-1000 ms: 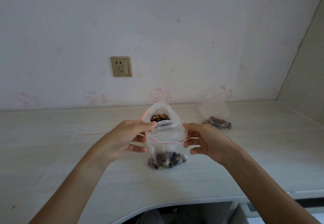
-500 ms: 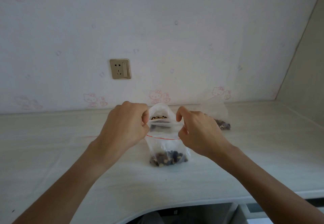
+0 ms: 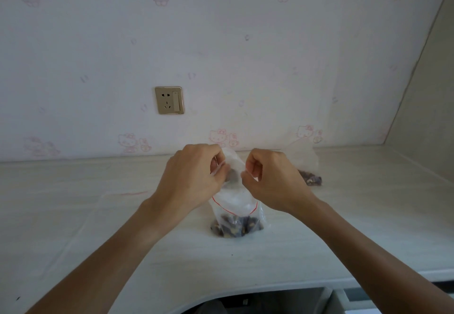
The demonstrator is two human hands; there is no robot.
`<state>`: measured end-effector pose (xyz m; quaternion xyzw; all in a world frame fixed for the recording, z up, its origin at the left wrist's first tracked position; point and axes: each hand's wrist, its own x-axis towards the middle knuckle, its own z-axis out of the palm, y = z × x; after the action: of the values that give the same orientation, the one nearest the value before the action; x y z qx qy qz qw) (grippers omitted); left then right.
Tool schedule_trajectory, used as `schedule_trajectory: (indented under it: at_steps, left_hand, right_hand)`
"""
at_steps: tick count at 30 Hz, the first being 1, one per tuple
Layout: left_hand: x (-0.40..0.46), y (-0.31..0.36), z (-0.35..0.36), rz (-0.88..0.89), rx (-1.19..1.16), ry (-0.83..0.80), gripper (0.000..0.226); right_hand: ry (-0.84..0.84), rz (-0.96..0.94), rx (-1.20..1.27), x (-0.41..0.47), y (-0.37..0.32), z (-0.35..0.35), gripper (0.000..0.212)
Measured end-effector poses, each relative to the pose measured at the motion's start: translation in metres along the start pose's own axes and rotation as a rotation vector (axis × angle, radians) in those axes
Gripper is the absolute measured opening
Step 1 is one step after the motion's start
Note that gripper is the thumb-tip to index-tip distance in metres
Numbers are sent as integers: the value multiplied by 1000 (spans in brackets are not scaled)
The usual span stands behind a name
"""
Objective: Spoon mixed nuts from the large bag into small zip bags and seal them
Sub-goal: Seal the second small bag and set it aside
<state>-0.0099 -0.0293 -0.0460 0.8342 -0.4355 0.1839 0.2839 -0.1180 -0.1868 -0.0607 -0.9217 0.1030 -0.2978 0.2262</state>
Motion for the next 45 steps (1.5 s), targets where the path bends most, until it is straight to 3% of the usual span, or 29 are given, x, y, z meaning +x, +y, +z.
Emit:
schedule_trajectory:
  at_steps: [4,11,20,26,30,33,37,41,45]
  left_hand:
    - [5,10,-8,56,69,41,8]
    - [6,8,-34,103,179,-67,12]
    - [17,3,-49,154,226,-123,22]
    - [5,-7,-35,180,166,-239,29]
    - [4,-17,-36,235,202,-314,35]
    - [3,-24,-40,220,249,-414,32]
    - [0,-39,-49,238,249,-514,12]
    - [-2,-47,-41,315,309,-444,26]
    - [2,-42,-30,248,93,-381,40]
  right_hand:
    - [44,-67,-93,4,-12,-8,12]
    - [-115,-92,-171,10,-13,-39,14]
    - [-155,-106,18,20,-10,-48,23]
    - [-231,-121,-104,14,-7,-38,28]
    - [-222,-273,-258,6,-6,-40,29]
    - [-334,-328,-309,2,-1,-46,26]
    - [-492,-334,-331,-2,10,-58,25]
    - [-463,-370,-404,1,9,-57,24]
    - [-368,-460,-377,1,-4,-50,7]
